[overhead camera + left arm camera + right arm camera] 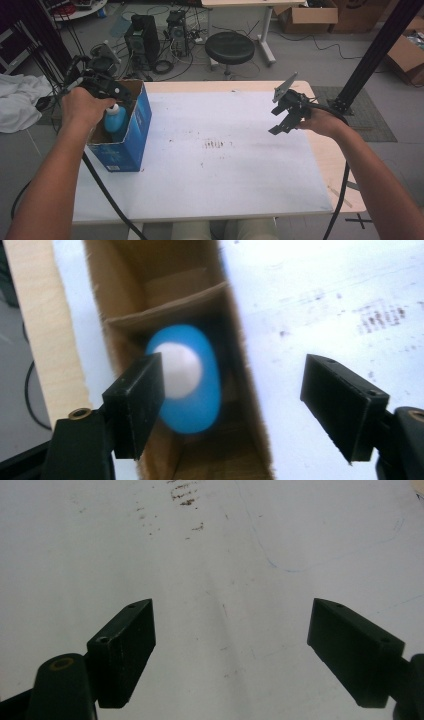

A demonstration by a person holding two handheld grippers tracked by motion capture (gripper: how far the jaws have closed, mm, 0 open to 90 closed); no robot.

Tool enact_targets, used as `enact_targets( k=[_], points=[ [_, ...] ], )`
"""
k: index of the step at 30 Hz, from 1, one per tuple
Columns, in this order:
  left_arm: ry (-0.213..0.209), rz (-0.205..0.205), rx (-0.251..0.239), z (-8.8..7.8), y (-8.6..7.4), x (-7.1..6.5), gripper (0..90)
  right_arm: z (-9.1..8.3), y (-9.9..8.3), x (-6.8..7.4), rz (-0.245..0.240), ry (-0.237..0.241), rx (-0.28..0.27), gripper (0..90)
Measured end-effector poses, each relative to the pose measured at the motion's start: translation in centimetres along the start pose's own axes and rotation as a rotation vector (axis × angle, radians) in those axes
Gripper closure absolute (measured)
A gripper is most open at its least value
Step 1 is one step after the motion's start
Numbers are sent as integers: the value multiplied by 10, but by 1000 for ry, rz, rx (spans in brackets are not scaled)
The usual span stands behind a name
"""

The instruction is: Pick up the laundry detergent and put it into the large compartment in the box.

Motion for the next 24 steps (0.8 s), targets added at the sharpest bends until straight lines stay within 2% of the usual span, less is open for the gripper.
enact_targets(
  k=[7,14,24],
  points=[
    [-10,51,-16,-5,4,-15,213,-2,0,1,-1,-2,1,190],
    [-35,124,-25,-9,7,-34,208,-3,1,2,1,-4,5,190],
    [-60,261,-29,-13,12,-73,206,-3,3,3,0,-4,8,189]
  ],
)
Point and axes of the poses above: each handheld gripper's, and its own axes: z roughly forward along the jaws, y roughly out of its top, x roughly to its left, the point moved 6 cm from there along z, roughly forward along the jaws, and after that the axes turned 4 degrees about -z, right-handed, at the moved point
